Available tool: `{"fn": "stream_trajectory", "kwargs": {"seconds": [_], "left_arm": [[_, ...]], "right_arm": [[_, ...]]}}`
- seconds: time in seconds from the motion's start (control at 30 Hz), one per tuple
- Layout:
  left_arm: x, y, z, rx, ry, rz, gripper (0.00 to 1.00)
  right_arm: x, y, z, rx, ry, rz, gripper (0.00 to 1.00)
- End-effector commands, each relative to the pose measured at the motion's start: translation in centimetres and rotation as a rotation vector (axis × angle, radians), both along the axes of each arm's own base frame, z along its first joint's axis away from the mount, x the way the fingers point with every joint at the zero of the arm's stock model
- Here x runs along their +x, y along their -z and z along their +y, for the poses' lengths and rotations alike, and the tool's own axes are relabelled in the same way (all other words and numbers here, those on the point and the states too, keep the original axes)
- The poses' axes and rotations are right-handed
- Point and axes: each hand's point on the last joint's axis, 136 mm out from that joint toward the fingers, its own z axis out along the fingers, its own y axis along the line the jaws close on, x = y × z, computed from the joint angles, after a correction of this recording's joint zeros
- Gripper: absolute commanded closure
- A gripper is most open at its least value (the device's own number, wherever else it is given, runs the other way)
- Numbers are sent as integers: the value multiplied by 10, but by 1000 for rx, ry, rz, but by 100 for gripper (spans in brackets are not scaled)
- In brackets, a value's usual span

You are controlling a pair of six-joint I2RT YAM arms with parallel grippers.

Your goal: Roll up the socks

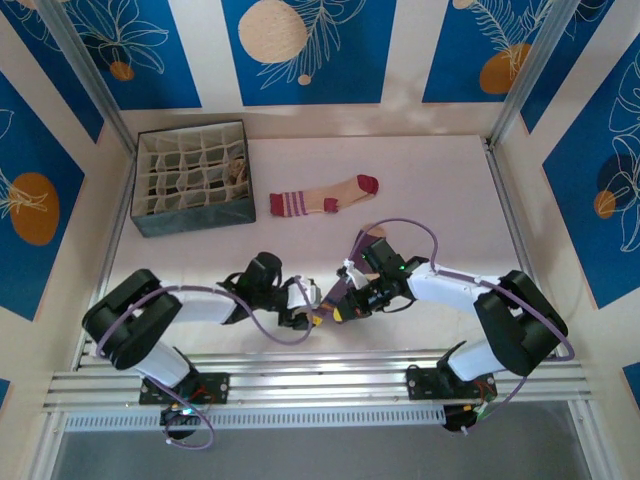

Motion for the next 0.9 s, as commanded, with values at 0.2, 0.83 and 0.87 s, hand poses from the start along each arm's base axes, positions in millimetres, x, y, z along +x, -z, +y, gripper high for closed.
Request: {"fn": "stream_trajectory", "kwargs": {"seconds": [0.2,0.83,0.87], "left_arm": [[-8,5,-15,17,97,-8,100],[-42,16,1,186,-1,-27,100],[-45,15,0,186,-5,-21,100]], "right_arm": [[1,-11,-3,33,9,13,95],[80,42,-58,-318,410,46,79],[86,45,-53,-314,391,35,80]]}}
